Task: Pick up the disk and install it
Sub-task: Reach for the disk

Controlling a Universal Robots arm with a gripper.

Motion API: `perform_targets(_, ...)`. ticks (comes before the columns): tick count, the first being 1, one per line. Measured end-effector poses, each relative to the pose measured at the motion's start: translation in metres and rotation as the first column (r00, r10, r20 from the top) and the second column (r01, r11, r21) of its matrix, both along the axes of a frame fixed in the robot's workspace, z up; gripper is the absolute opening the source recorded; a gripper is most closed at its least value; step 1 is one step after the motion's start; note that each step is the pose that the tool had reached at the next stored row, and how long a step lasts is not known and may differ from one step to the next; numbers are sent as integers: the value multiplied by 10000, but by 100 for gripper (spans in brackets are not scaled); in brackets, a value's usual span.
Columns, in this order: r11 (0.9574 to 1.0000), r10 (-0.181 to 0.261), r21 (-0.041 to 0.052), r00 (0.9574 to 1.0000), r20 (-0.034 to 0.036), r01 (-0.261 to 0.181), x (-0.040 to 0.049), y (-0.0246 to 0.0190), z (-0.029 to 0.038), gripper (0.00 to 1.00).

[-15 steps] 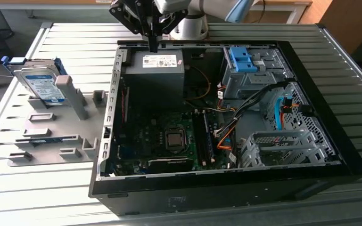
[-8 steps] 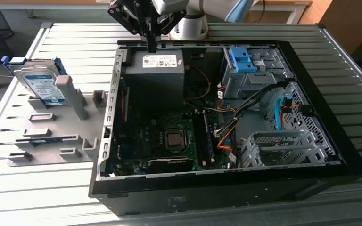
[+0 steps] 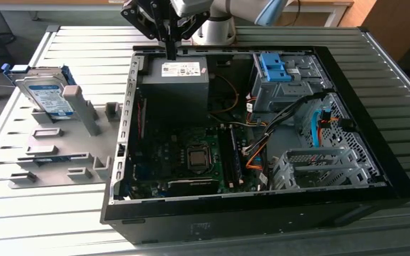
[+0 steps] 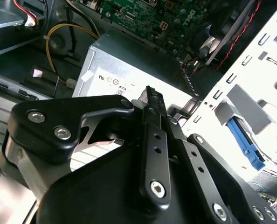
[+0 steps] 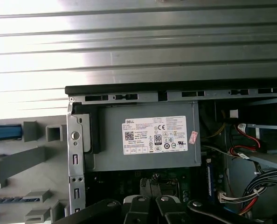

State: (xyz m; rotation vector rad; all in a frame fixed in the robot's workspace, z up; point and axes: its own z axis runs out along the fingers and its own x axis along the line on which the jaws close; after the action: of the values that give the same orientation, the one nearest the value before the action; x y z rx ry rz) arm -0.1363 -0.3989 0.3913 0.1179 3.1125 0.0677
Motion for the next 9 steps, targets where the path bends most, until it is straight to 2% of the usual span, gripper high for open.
perform_targets(9,10000,0,0,10000,-5,0,-26,0,-10,11)
